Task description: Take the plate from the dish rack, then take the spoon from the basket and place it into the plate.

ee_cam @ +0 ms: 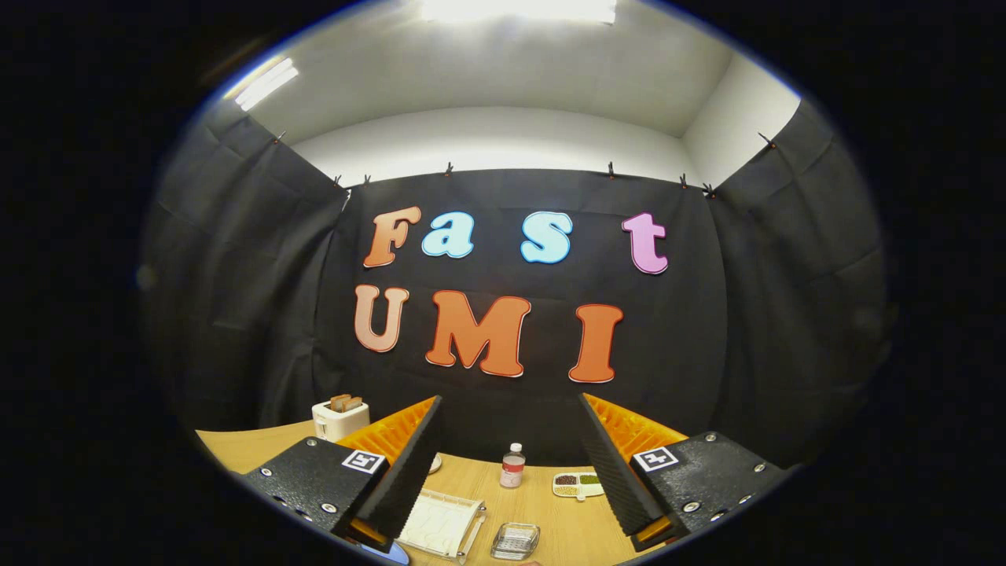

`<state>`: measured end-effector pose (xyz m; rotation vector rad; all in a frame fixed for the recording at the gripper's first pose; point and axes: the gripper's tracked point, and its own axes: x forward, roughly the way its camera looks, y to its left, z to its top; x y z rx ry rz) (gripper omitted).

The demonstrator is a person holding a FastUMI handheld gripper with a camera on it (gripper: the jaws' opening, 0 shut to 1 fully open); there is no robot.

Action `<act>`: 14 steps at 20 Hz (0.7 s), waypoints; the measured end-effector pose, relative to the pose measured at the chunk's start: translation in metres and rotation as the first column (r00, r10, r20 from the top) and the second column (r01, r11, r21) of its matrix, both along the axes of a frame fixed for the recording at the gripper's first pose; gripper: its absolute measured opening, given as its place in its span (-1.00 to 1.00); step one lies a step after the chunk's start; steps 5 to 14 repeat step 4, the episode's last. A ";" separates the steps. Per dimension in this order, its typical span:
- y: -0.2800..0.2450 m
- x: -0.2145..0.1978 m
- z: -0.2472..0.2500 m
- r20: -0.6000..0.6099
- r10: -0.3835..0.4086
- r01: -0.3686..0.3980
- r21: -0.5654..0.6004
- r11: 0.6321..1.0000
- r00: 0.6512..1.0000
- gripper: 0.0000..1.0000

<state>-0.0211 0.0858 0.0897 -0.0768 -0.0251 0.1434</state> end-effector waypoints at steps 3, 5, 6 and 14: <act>0.003 -0.005 -0.001 0.000 -0.001 0.001 -0.008 1.000 1.000 0.97; 0.003 -0.006 -0.002 -0.004 -0.004 0.004 -0.007 1.000 1.000 0.97; 0.003 -0.006 -0.002 -0.004 -0.004 0.004 -0.007 1.000 1.000 0.97; 0.003 -0.006 -0.002 -0.004 -0.004 0.004 -0.007 1.000 1.000 0.97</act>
